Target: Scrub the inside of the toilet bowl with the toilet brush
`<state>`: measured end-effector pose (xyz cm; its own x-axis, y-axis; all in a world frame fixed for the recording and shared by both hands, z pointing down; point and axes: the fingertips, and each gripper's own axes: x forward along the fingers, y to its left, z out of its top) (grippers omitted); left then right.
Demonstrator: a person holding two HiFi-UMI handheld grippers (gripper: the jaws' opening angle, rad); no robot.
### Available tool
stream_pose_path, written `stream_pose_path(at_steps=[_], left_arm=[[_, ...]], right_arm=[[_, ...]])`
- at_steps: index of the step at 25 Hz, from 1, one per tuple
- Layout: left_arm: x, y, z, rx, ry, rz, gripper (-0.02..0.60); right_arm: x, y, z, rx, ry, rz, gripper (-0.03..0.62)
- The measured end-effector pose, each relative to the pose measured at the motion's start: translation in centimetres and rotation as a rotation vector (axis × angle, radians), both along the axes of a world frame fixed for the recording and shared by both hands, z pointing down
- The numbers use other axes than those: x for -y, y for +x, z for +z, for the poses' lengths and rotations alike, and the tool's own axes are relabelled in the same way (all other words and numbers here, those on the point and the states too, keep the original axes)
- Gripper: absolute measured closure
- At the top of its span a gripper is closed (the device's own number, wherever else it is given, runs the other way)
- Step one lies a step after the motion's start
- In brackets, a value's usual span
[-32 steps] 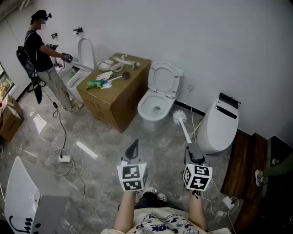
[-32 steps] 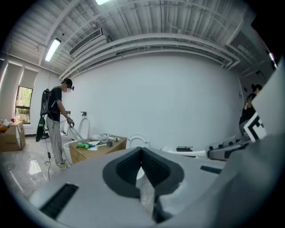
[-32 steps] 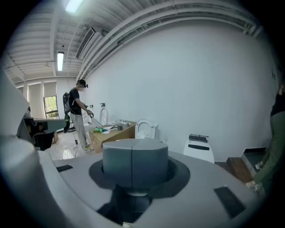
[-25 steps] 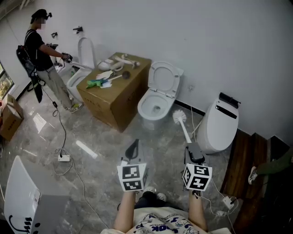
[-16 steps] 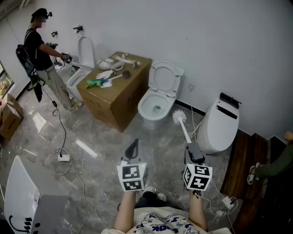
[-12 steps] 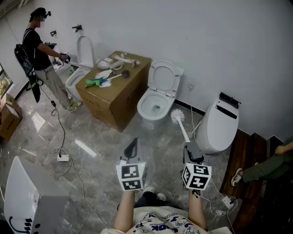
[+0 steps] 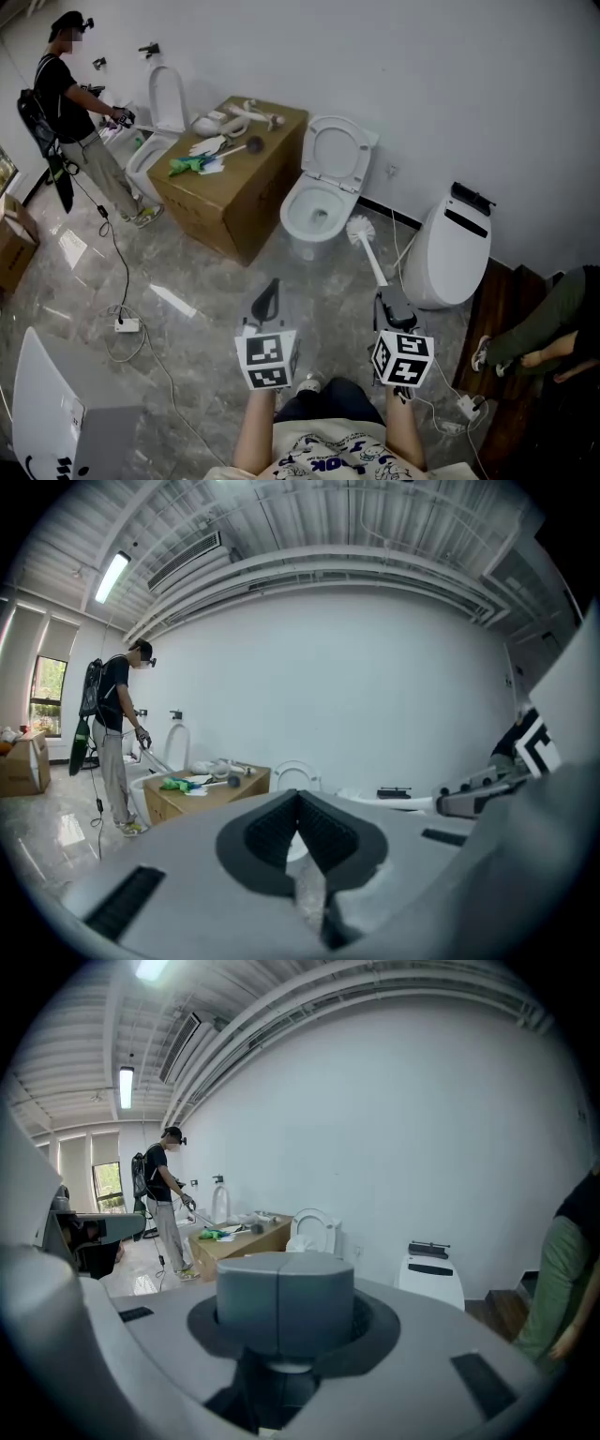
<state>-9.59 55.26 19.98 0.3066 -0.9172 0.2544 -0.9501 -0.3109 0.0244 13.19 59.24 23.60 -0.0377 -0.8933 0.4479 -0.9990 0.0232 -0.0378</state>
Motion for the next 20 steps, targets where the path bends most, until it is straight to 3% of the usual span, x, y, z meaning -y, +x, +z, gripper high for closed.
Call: stream_pose_path(at_steps=[10,20], left_arm=[[3.4,-0.5,1.4,-0.002,-0.030,-0.012,0.580],[11.9,0.0,1.7,0.012,-0.029,-0.065,0.580]], right_arm=[[3.2,0.1,1.5,-0.007,-0.037,0.000,0.430],[12.8,2.4,1.9,0.000,-0.033,-0.018,0.430]])
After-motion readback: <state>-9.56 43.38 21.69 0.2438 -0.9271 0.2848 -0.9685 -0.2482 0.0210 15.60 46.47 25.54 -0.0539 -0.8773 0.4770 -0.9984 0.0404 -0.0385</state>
